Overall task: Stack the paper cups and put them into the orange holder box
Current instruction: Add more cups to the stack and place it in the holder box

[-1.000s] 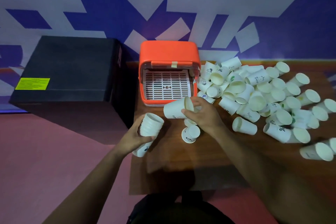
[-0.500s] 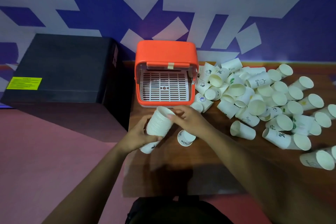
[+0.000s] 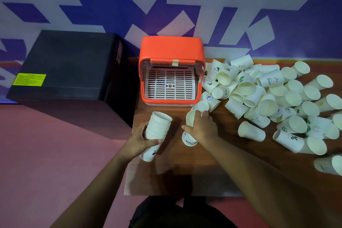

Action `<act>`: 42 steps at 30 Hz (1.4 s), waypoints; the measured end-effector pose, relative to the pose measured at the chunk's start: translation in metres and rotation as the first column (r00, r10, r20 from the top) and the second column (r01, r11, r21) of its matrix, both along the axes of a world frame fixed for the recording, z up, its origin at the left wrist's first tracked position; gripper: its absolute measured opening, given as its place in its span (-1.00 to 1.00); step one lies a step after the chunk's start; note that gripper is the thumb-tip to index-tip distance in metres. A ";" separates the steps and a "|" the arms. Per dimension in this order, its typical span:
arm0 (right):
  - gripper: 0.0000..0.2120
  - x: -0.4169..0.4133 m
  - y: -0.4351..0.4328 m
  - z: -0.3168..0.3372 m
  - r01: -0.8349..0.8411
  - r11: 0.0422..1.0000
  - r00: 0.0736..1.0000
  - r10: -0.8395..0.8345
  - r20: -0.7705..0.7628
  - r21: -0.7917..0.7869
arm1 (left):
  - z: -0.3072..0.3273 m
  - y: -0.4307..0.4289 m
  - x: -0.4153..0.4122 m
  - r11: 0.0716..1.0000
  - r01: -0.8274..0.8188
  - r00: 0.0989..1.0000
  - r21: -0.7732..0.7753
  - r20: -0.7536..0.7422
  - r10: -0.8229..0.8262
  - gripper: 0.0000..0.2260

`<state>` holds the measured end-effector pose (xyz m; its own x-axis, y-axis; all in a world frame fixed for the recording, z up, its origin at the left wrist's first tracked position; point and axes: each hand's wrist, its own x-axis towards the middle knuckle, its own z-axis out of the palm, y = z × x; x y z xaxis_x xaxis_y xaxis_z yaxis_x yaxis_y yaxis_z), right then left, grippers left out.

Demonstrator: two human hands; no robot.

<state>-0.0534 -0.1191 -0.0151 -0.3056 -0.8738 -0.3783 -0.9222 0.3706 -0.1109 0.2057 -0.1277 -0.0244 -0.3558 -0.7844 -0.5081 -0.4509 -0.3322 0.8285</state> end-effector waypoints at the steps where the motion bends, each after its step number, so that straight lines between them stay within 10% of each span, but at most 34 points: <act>1: -0.20 0.002 -0.002 -0.003 -0.004 1.000 1.000 0.004 -0.029 -0.014 | -0.001 0.001 0.000 1.000 0.006 1.000 0.009 0.003 -0.006 -0.23; 13: -0.38 -0.012 0.000 0.011 0.052 0.990 0.998 -0.056 -0.022 -0.128 | 0.002 0.007 0.004 0.998 0.059 0.993 -0.011 0.101 -0.058 -0.29; 25: -0.69 -0.032 0.016 0.095 0.270 0.961 0.640 -0.132 0.757 -0.060 | 0.008 -0.008 -0.026 0.954 0.211 0.966 -0.211 0.193 -0.171 -0.27; 42: -0.30 0.012 0.024 0.055 0.187 0.982 0.603 -0.146 0.784 0.039 | 0.013 0.001 -0.015 0.974 0.125 0.990 -0.189 0.090 -0.110 -0.27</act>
<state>-0.0416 -0.0952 0.0402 -0.0540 -0.8596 -0.5082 -0.4005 0.4848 -0.7775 0.1907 -0.1263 -0.0116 -0.4162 -0.8256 -0.3810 -0.5436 -0.1100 0.8321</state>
